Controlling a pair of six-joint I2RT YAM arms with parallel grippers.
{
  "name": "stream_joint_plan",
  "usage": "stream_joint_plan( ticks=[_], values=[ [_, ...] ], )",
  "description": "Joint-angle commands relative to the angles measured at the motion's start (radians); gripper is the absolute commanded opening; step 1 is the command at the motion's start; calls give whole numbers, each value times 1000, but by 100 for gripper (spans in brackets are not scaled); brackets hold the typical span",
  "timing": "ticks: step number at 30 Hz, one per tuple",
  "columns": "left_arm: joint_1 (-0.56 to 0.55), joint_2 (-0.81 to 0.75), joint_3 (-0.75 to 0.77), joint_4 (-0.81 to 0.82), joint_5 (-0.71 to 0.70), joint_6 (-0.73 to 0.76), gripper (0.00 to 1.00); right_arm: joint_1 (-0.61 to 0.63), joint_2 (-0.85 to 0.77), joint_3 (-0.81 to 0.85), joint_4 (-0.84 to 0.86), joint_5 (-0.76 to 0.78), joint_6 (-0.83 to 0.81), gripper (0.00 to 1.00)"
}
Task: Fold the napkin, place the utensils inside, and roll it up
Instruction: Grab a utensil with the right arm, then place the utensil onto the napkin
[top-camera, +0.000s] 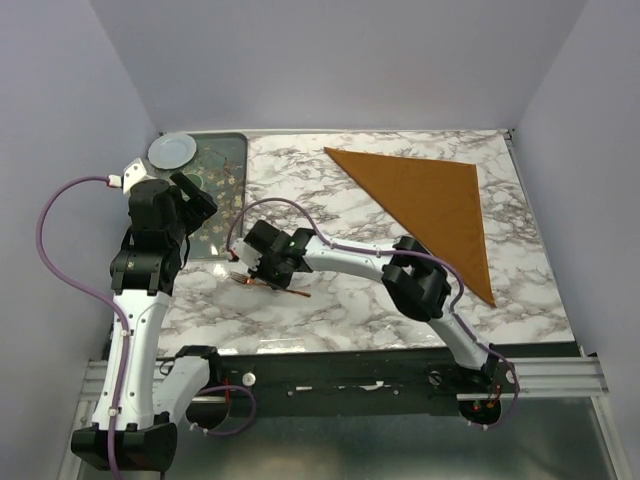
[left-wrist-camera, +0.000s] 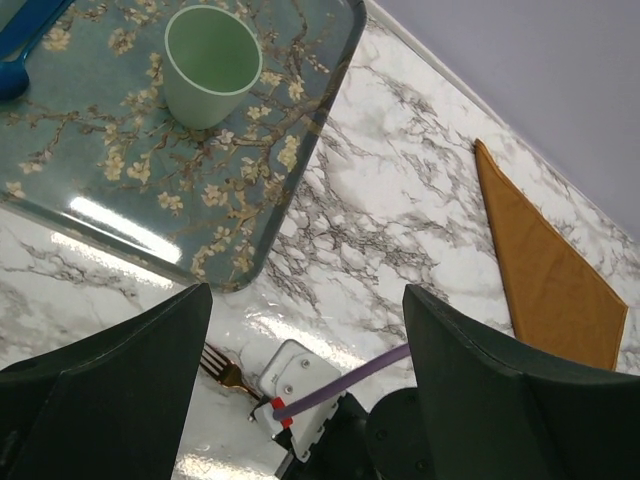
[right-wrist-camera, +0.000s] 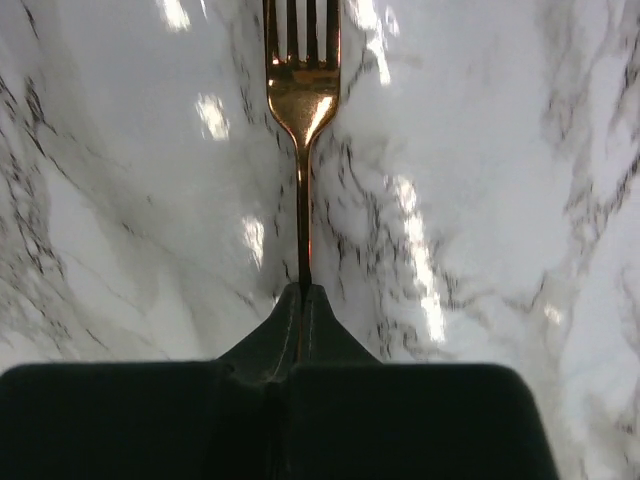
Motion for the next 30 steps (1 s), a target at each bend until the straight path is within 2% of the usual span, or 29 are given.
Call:
stream_joint_plan(
  ticks=[1, 6, 8, 11, 12, 17, 19, 24, 30],
  values=[
    [9, 1, 3, 2, 23, -23, 86, -2, -136, -200, 31, 166, -7, 1],
    [9, 35, -18, 19, 25, -41, 85, -156, -393, -318, 65, 44, -39, 1],
    [9, 47, -30, 25, 28, -46, 84, -213, -449, -369, 54, 36, -73, 1],
    [9, 80, -50, 50, 45, -49, 84, -356, -511, -394, 16, 22, -118, 1],
    [9, 102, -55, 67, 78, -48, 84, -443, -518, -401, 6, -7, -130, 1],
    [4, 179, -99, 175, 295, -21, 90, -651, -485, -375, -58, -10, -184, 1],
    [-19, 216, -112, 239, 358, -34, 92, -741, -466, -351, -64, -64, -182, 1],
    [-134, 332, -66, 251, 333, -23, 93, -862, -391, -314, -76, -85, -205, 1],
    [-229, 420, -67, 323, 347, -66, 93, -886, -310, -265, -96, -72, -237, 1]
  ],
)
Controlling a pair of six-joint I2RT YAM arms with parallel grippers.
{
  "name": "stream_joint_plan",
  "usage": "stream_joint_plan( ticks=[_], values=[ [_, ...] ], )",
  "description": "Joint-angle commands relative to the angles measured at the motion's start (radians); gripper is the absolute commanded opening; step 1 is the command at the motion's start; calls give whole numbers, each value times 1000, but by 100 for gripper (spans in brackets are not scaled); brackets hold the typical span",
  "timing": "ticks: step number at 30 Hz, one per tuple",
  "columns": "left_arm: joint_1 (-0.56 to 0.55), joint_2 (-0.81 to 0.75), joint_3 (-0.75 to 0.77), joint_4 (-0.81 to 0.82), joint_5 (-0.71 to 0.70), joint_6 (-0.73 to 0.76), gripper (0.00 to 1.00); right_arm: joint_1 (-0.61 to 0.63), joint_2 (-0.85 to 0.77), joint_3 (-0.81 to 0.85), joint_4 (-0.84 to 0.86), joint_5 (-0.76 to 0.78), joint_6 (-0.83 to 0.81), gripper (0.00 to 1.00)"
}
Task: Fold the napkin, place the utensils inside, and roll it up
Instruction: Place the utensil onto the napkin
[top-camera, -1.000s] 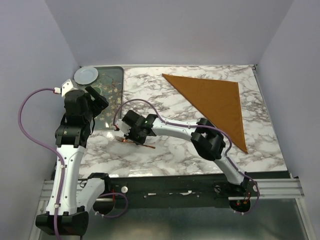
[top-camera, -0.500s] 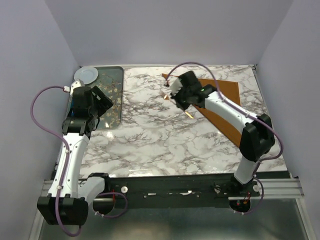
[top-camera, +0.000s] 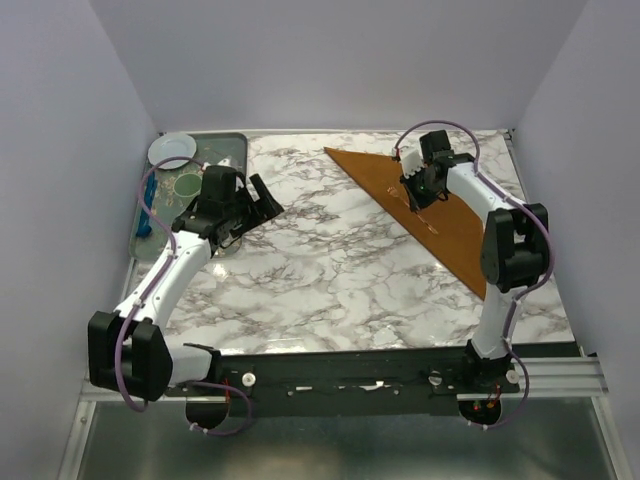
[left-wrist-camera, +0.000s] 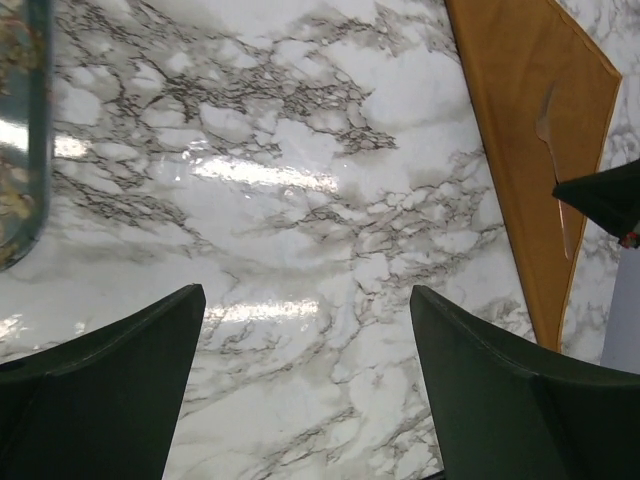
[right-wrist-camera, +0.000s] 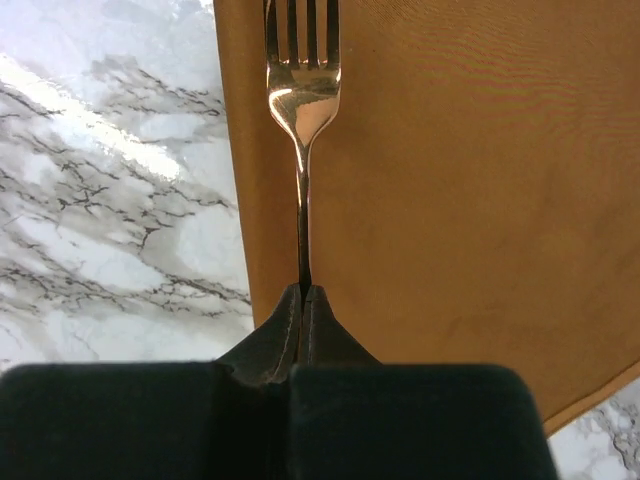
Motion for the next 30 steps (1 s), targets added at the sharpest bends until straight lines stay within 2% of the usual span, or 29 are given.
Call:
stream_joint_plan(
  ticks=[1, 14, 30],
  values=[
    [-42, 52, 24, 88, 54, -26, 93, -2, 80, 70, -53, -27, -48, 1],
    [-55, 143, 59, 117, 104, -18, 93, -14, 189, 162, -42, -16, -34, 1],
    [-56, 154, 48, 135, 123, -22, 93, -14, 226, 153, -47, -44, -31, 1]
  ],
)
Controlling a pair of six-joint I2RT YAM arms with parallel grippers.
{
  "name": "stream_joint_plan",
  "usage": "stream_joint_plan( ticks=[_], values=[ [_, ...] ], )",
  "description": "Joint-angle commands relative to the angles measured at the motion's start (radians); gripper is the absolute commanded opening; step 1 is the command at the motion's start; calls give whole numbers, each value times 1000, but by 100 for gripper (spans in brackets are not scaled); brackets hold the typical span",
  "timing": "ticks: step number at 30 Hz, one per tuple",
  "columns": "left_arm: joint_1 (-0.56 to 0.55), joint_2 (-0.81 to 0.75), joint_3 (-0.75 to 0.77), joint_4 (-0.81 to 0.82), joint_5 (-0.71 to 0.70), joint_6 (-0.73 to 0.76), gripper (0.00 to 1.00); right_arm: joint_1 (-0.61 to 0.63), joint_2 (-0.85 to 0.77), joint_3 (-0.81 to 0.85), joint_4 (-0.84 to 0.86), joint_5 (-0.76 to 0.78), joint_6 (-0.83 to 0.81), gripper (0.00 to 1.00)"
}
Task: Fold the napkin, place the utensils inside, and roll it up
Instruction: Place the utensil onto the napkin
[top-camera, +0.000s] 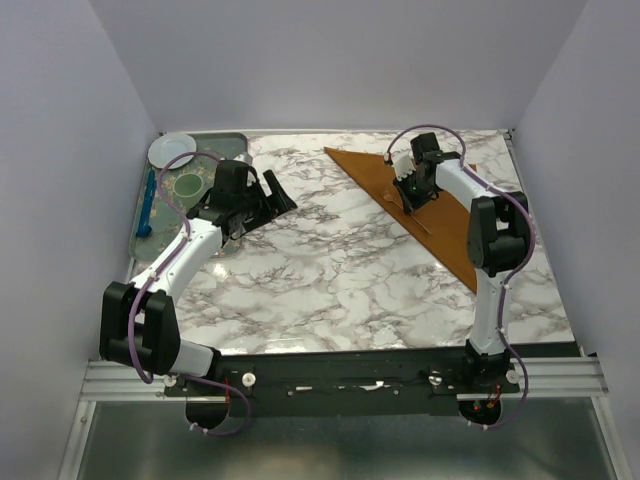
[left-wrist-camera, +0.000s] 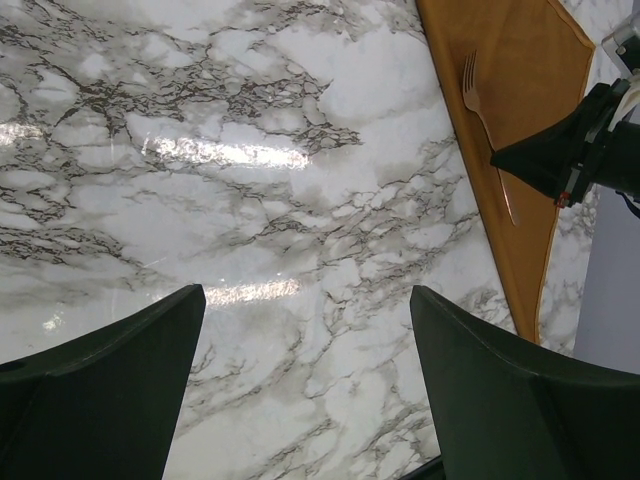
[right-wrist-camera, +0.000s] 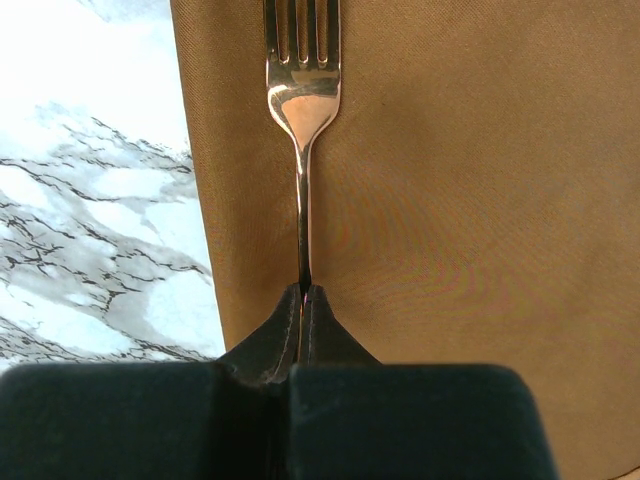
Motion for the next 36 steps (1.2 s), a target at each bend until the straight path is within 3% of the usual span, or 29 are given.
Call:
stream_joint_plan(
  ticks=[1, 29, 33, 36],
  values=[
    [-4, 2, 15, 24, 30, 1, 93, -6, 23, 17, -21, -31, -4, 2],
    [-4, 25, 10, 64, 49, -10, 95, -6, 61, 88, -83, 0, 29, 21],
    [-5, 115, 45, 151, 82, -48, 96, -4, 32, 155, -107, 44, 141, 28],
    [-5, 230, 106, 208, 101, -92, 95, -4, -67, 117, -54, 108, 316, 33]
  ],
)
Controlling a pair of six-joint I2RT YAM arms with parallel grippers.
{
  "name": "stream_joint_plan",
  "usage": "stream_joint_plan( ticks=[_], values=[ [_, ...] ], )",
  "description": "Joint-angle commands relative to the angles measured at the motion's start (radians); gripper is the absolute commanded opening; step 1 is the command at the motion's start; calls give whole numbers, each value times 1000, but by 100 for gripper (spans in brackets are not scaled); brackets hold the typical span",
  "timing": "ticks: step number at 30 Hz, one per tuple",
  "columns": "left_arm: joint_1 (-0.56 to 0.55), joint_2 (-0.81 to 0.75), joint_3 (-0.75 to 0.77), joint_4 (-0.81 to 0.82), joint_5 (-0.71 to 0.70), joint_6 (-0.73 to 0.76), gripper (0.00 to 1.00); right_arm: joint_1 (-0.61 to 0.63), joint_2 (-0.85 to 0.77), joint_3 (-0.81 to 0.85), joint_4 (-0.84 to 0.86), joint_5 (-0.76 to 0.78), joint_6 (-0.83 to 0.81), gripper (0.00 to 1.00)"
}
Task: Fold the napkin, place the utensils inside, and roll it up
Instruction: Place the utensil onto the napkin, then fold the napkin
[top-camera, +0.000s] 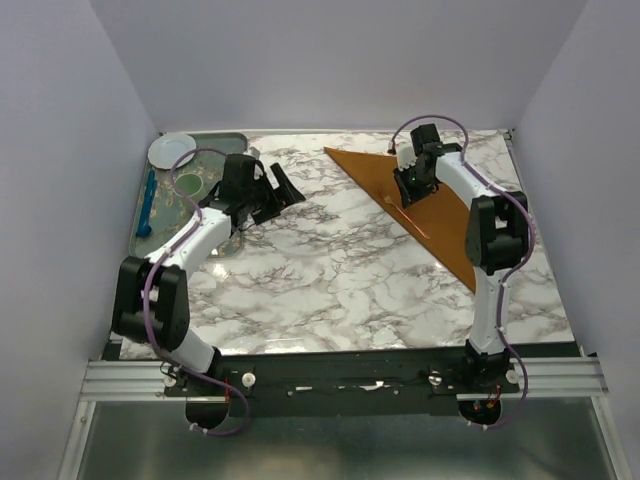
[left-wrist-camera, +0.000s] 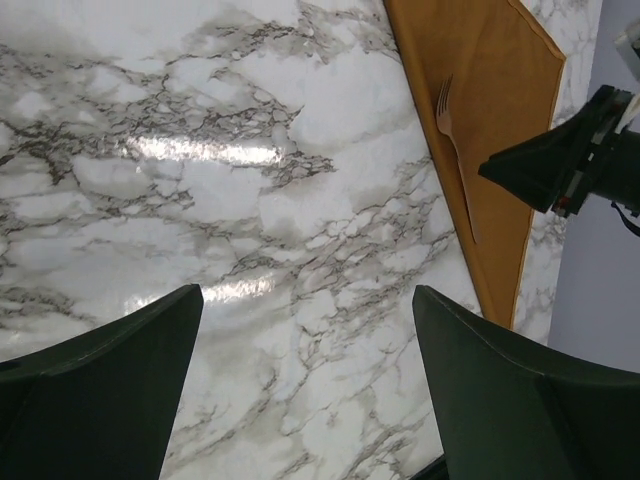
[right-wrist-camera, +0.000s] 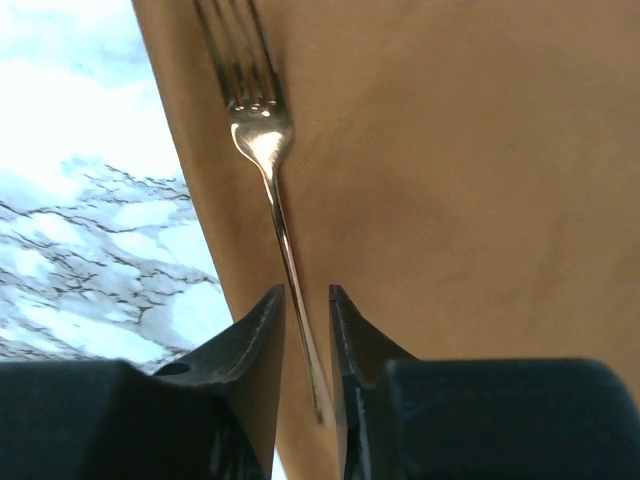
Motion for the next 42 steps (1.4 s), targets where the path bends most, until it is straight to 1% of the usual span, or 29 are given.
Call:
stream_joint_plan(
  ticks=[1, 2, 3, 4, 6, 7, 8, 12, 14, 18, 19, 21, 22, 24, 27, 29, 30, 31, 33, 35, 37, 41, 42],
  values=[
    [-5, 170, 100, 154, 59, -65, 93, -6, -133, -24, 58, 124, 311, 34],
    [-5, 202, 141, 168, 57, -86, 92, -4, -182, -39, 71, 135, 350, 36],
    [-4, 266, 161, 198, 50, -99, 91, -4, -204, -52, 74, 150, 393, 40],
    [-2, 300, 181, 206, 55, -111, 90, -4, -222, -68, 94, 161, 442, 41],
    [-5, 390, 244, 252, 61, -151, 88, -4, -261, -117, 100, 147, 470, 44],
    [-5, 418, 261, 289, 69, -164, 86, -6, -267, -131, 106, 103, 455, 44],
    [-5, 444, 300, 301, 72, -175, 86, -4, -267, -145, 106, 100, 449, 45],
    [-4, 607, 429, 315, 81, -209, 85, -6, -268, -163, 75, 135, 460, 45],
    [-4, 654, 497, 317, 64, -215, 84, -6, -304, -196, 84, 106, 470, 45],
    [-7, 786, 583, 359, 41, -249, 80, -6, -391, -283, 127, 66, 495, 45],
    [-7, 812, 604, 378, 41, -278, 76, -6, -408, -315, 144, 60, 496, 45],
    [-10, 884, 652, 410, 38, -315, 71, -6, -443, -337, 150, 57, 499, 45],
    [-13, 908, 670, 430, 38, -333, 66, -7, -454, -351, 158, 51, 496, 45],
    [-19, 949, 719, 445, 34, -379, 61, -6, -472, -365, 164, 51, 498, 45],
    [-36, 997, 762, 447, -17, -416, 58, -6, -477, -389, 173, 46, 498, 46],
    [-54, 1006, 779, 429, -109, -412, 54, -6, -479, -407, 178, 51, 500, 46],
    [-62, 1007, 784, 421, -147, -415, 54, -6, -480, -415, 183, 52, 498, 46],
    [-70, 1009, 784, 410, -222, -421, 54, -6, -483, -421, 192, 55, 496, 46],
    [-85, 1020, 801, 398, -264, -439, 55, -6, -486, -430, 198, 60, 496, 46],
    [-90, 1043, 813, 367, -344, -470, 53, -7, -492, -434, 200, 69, 490, 46],
    [-91, 1069, 841, 318, -378, -528, 50, -6, -502, -438, 203, 77, 487, 46],
    [-94, 1104, 871, 315, -436, -600, 50, -6, -535, -446, 210, 98, 475, 46],
    [-94, 1115, 899, 327, -440, -603, 50, -6, -542, -447, 212, 100, 473, 46]
  ],
)
